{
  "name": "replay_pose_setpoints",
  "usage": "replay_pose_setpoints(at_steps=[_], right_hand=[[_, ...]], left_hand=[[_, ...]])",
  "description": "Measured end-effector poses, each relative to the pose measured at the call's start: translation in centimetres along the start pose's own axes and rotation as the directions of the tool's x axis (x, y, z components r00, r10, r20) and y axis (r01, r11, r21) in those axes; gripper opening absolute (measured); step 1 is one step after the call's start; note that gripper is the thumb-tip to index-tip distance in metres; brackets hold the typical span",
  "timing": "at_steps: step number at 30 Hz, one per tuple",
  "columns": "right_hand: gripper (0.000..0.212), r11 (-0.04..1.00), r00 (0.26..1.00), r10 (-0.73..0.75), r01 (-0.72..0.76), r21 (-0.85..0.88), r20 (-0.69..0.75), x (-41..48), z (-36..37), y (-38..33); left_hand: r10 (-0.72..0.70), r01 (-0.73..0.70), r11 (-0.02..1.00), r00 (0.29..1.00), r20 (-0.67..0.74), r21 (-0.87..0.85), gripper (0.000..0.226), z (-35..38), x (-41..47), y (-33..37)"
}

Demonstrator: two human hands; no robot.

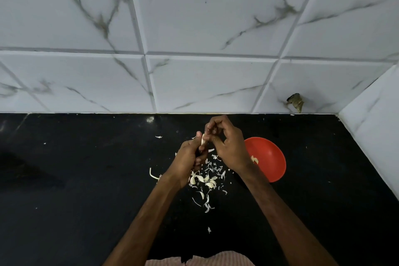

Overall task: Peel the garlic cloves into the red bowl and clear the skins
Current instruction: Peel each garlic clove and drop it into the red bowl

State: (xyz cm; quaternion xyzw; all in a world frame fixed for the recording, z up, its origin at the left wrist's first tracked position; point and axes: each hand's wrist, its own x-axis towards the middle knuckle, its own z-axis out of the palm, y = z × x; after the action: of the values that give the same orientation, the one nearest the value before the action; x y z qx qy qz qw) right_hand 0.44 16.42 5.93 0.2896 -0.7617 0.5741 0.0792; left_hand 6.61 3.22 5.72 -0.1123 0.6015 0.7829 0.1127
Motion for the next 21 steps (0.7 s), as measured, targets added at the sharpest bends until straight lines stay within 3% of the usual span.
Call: replay_pose_setpoints(at_steps=[4, 12, 21], right_hand=[[0.032, 0.999, 0.998, 0.026, -0.024, -0.029, 0.065, -0.3, 0.3, 0.4], [0.014, 0.993, 0.994, 0.099, -0.102, -0.051, -0.052, -0.8, -0.1, 0.5], [0.042, 0.994, 0.992, 0.111, -0.113, -0.014, -0.064, 0.1, -0.4, -0.9]], left_hand=[[0.043, -0.043, 0.998, 0.999, -0.001, 0.039, 0.049, -0.3, 0.1, -0.1], [0.354, -0.333, 0.909, 0.934, -0.045, 0.249, 0.023, -0.6, 0.7, -0.8], [0.489, -0.379, 0.744, 0.870, -0.062, 0.551, 0.019, -0.5, 0.9, -1.0]])
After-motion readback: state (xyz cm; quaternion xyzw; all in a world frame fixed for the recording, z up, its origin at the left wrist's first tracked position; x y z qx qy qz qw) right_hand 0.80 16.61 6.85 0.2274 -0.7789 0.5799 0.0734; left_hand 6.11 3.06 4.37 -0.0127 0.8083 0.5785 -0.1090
